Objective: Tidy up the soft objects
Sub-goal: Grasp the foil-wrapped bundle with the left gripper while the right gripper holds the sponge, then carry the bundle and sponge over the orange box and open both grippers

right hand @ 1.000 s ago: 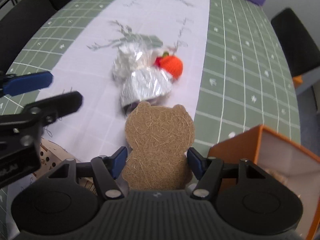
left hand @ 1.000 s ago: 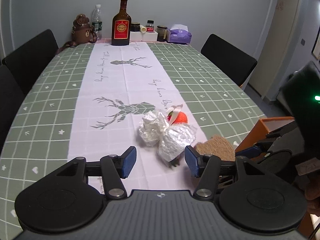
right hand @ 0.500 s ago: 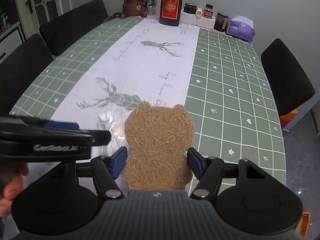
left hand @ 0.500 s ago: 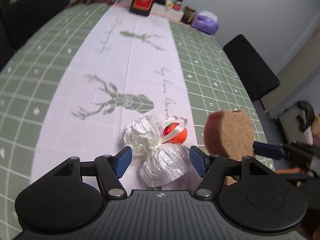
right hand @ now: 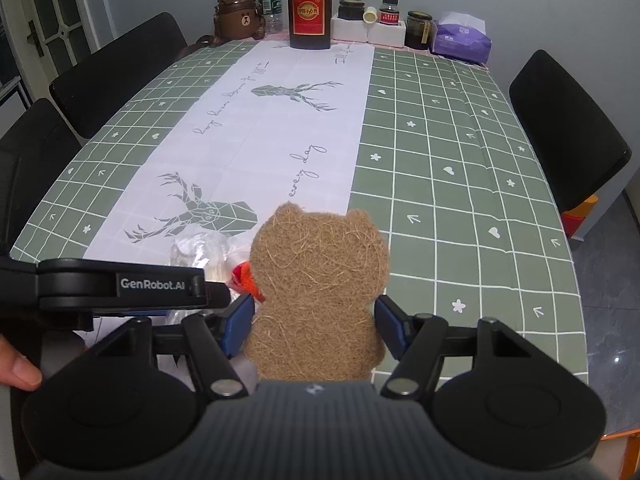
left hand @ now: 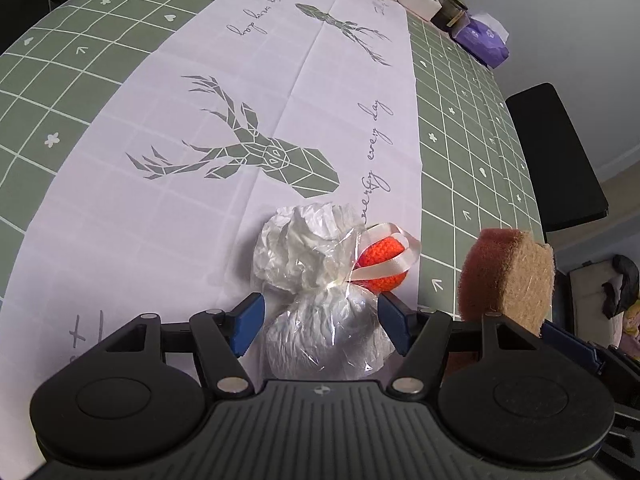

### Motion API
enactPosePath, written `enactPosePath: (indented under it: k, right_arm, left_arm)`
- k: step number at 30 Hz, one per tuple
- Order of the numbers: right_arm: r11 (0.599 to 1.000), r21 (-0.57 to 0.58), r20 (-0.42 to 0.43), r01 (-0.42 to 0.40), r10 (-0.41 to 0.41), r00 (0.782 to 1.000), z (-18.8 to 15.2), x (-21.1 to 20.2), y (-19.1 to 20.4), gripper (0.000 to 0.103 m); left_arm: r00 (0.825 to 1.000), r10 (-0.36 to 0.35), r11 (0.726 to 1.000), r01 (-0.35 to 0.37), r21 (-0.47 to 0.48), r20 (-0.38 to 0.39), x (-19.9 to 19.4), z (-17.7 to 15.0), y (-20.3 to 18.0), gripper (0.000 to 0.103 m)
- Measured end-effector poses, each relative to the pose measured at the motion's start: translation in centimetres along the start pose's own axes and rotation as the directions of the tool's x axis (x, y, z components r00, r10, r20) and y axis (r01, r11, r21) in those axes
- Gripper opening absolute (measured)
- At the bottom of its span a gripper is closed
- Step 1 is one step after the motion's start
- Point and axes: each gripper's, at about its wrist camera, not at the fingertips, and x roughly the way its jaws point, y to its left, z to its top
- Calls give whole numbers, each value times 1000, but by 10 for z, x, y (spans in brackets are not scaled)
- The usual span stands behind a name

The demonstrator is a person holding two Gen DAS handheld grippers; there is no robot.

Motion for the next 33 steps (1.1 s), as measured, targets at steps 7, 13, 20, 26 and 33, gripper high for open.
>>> enactPosePath:
  k: [7, 13, 20, 26, 33]
  right_arm:
    - [1000, 16, -13, -25, 25, 1000, -6, 6, 0, 65]
    - [998, 33, -14, -56, 56, 998, -10, 8, 2, 65]
    - [996, 26, 19, -84, 83, 996, -13, -7, 9, 65]
    - [991, 30, 61, -130, 128, 990, -16, -38, 19, 65]
    - [989, 34, 131, -147, 142, 981, -25, -94, 26, 65]
  left_arm:
    - [999, -33, 999, 33, 5, -15, 11, -5, -2, 66]
    - [999, -35, 999, 34, 27, 6, 2, -9, -3, 51]
    - [994, -46, 993, 35, 115, 100, -45, -15, 4, 48]
    - [981, -28, 972, -18, 234, 192, -92, -29, 0, 48]
    - [953, -24, 936, -84, 342, 301, -148, -63, -5, 48]
